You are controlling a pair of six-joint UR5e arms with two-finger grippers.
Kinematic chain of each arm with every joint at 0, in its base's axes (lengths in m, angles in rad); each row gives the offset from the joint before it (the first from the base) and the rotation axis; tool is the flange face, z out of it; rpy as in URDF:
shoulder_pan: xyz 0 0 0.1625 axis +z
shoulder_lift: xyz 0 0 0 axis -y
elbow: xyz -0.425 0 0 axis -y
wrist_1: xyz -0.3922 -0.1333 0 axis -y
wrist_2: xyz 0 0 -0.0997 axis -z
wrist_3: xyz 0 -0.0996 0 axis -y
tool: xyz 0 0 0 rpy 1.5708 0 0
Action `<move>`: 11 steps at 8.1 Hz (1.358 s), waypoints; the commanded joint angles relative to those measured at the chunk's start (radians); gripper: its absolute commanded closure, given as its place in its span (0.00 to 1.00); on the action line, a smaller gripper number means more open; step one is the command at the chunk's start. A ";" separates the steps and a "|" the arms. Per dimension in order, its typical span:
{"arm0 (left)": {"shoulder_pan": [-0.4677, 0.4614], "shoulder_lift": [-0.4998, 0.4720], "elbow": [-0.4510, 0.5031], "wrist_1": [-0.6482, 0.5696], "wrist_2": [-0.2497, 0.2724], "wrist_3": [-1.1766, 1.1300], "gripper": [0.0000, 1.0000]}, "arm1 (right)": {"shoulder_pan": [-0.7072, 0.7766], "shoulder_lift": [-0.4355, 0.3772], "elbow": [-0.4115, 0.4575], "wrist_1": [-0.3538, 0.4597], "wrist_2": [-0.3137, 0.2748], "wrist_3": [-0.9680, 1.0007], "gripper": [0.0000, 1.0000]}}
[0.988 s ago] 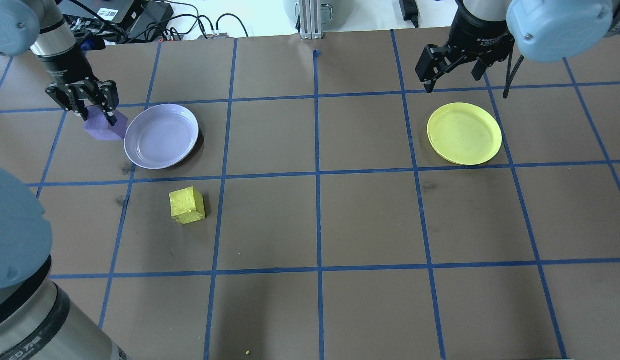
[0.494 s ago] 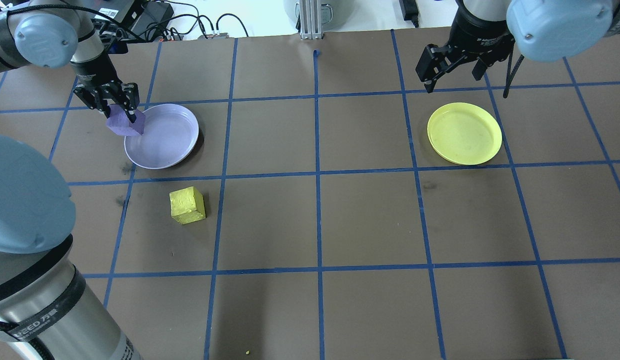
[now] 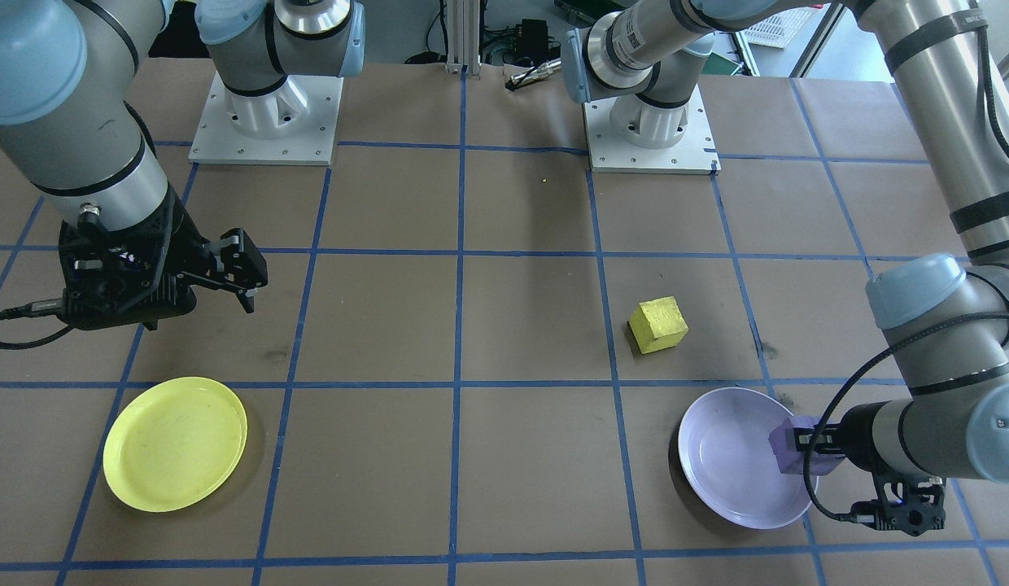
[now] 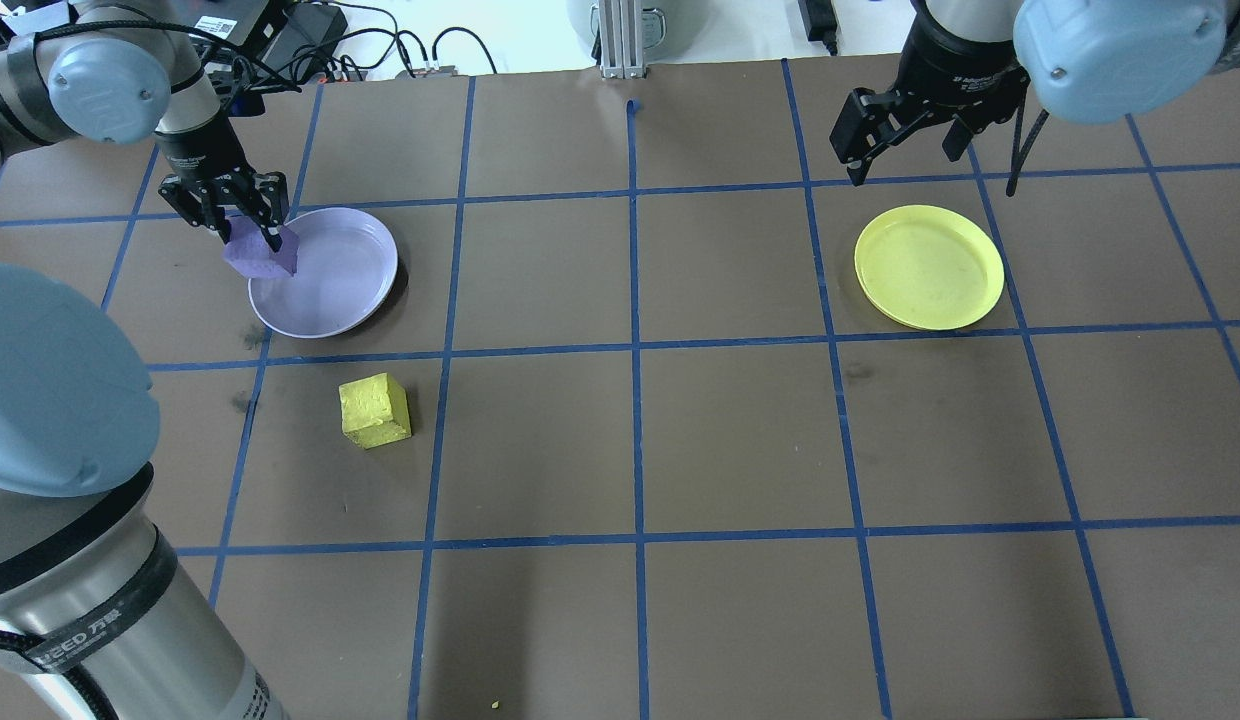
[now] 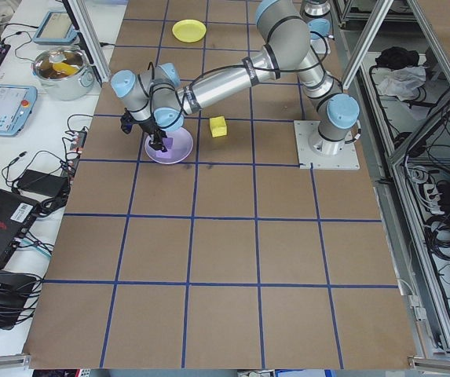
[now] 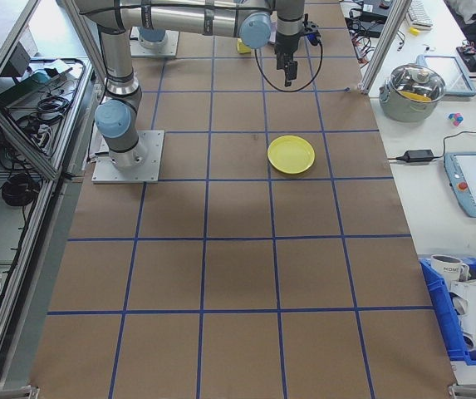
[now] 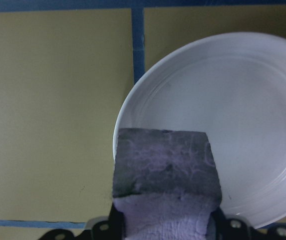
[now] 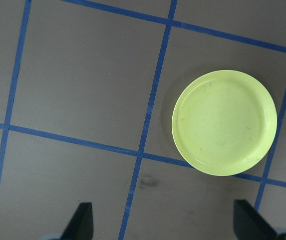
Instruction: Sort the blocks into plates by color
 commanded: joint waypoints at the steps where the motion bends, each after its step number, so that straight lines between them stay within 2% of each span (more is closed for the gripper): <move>1: -0.006 -0.011 -0.001 0.000 0.001 -0.048 0.90 | 0.000 -0.001 0.000 -0.001 0.002 0.000 0.00; 2: -0.008 -0.012 -0.003 0.000 0.001 -0.057 0.46 | 0.000 -0.001 0.000 -0.001 0.000 0.000 0.00; 3: -0.014 -0.011 -0.003 0.000 0.001 -0.062 0.19 | 0.000 -0.001 0.000 0.001 -0.007 -0.001 0.00; 5: -0.037 -0.008 -0.003 0.000 0.002 -0.092 0.09 | 0.000 0.001 0.000 0.001 -0.009 -0.001 0.00; 8: -0.068 0.023 -0.003 -0.012 0.001 -0.126 0.05 | 0.000 -0.001 0.000 0.001 -0.009 -0.001 0.00; 10: -0.106 0.105 -0.033 -0.070 -0.088 -0.301 0.05 | 0.000 -0.001 0.000 0.001 -0.009 -0.001 0.00; 11: -0.131 0.154 -0.118 -0.089 -0.102 -0.456 0.02 | 0.000 -0.001 0.000 0.001 -0.006 -0.001 0.00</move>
